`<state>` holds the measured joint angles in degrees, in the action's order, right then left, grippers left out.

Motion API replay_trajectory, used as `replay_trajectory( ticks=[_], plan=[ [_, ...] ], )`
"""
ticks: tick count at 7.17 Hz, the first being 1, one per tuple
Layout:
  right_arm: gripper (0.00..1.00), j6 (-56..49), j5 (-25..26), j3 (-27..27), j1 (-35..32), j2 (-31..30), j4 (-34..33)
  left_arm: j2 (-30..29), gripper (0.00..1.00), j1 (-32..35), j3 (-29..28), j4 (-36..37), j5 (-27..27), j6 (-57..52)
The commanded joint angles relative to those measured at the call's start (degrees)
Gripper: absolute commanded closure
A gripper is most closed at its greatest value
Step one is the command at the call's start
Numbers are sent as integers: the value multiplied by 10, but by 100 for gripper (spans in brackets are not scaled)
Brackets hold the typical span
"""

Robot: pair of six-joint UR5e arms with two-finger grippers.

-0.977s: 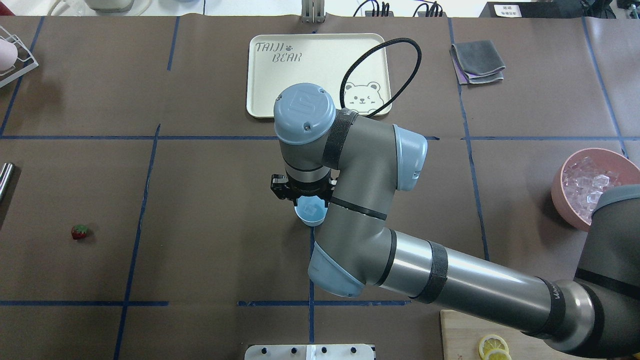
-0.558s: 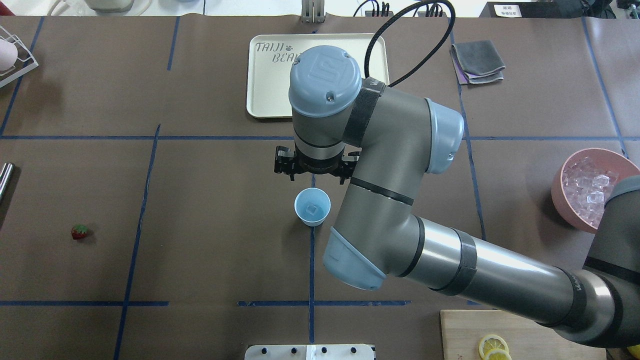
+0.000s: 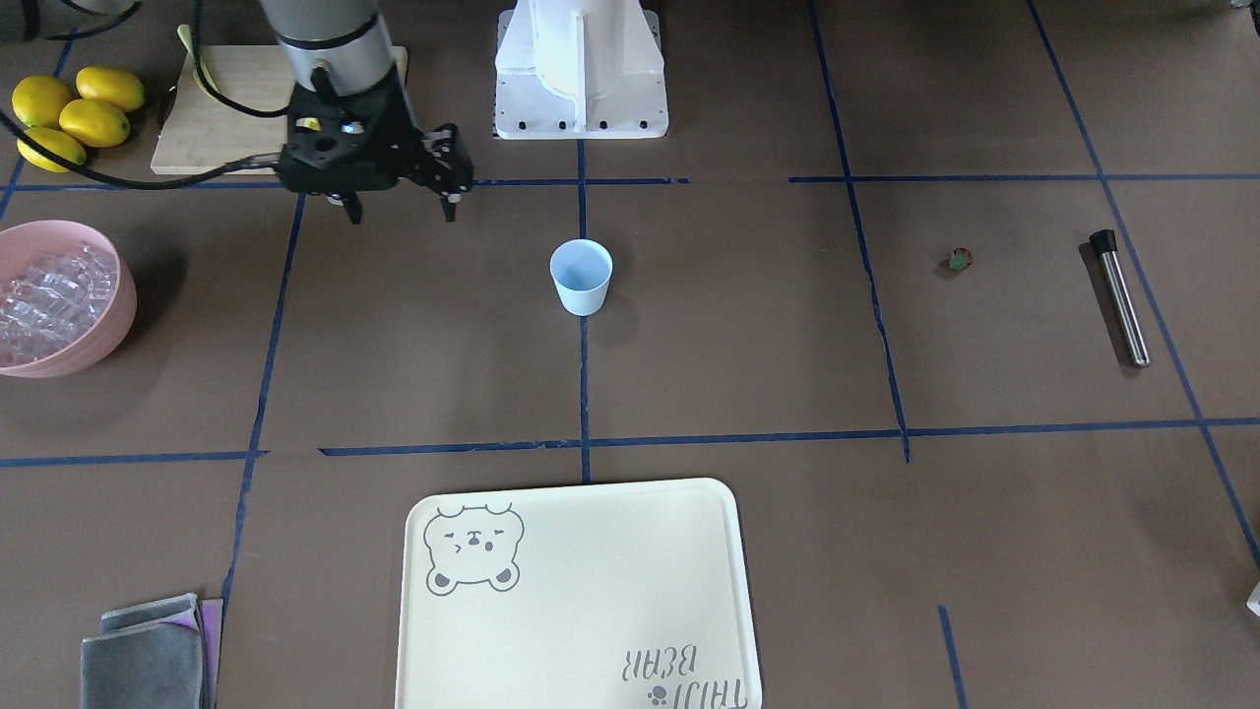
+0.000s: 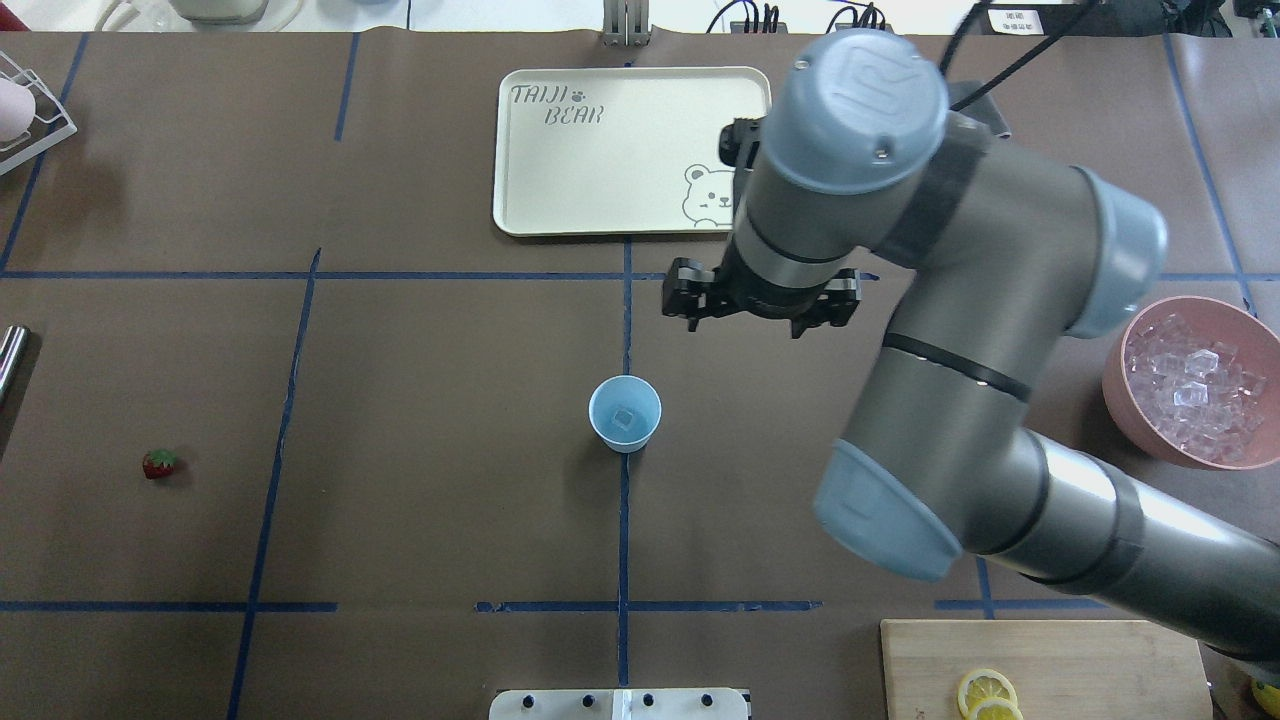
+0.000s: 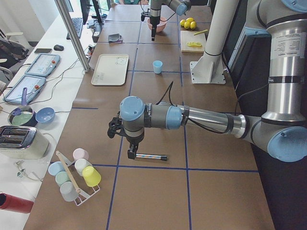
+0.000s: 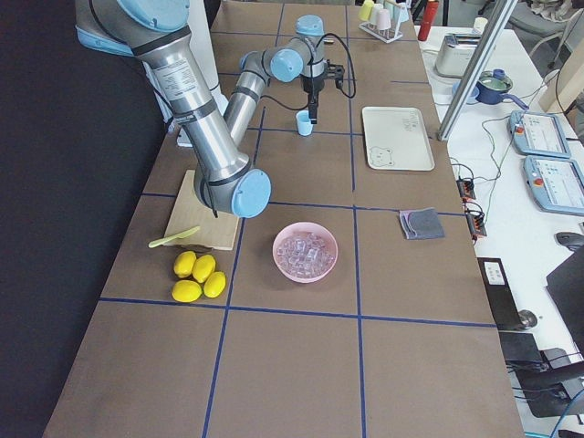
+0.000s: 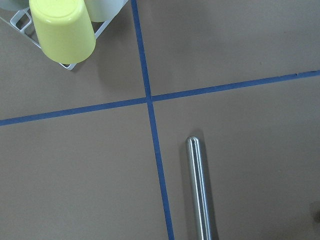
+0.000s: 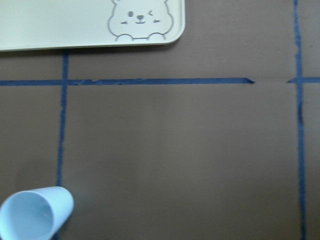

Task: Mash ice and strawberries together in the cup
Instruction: 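Move the right gripper back over the pink bowl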

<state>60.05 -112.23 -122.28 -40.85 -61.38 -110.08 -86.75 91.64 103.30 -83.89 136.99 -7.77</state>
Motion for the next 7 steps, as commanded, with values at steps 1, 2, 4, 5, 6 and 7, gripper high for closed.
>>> replay_trajectory(
  ticks=[1, 2, 4, 5, 6, 7],
  plan=[
    [1, -73, -15, -65, -58, -116, 7, 0, 0, 0, 3, 1, 0, 0],
    [1, -93, -42, -67, -93, -180, 62, 0, 0, 0, 6, 1, 0, 0],
    [1, -104, -88, -53, -162, -316, 209, 0, 0, 0, 14, 3, -1, 1],
    [1, -105, -111, -30, -191, -339, 228, 0, 0, 0, 15, 3, 0, 1],
    [1, -108, -127, -4, -211, -340, 228, 0, 0, 0, 16, 3, 0, 1],
    [1, -119, -129, 23, -212, -341, 229, 0, 0, 0, 17, 3, 0, 1]
  ],
)
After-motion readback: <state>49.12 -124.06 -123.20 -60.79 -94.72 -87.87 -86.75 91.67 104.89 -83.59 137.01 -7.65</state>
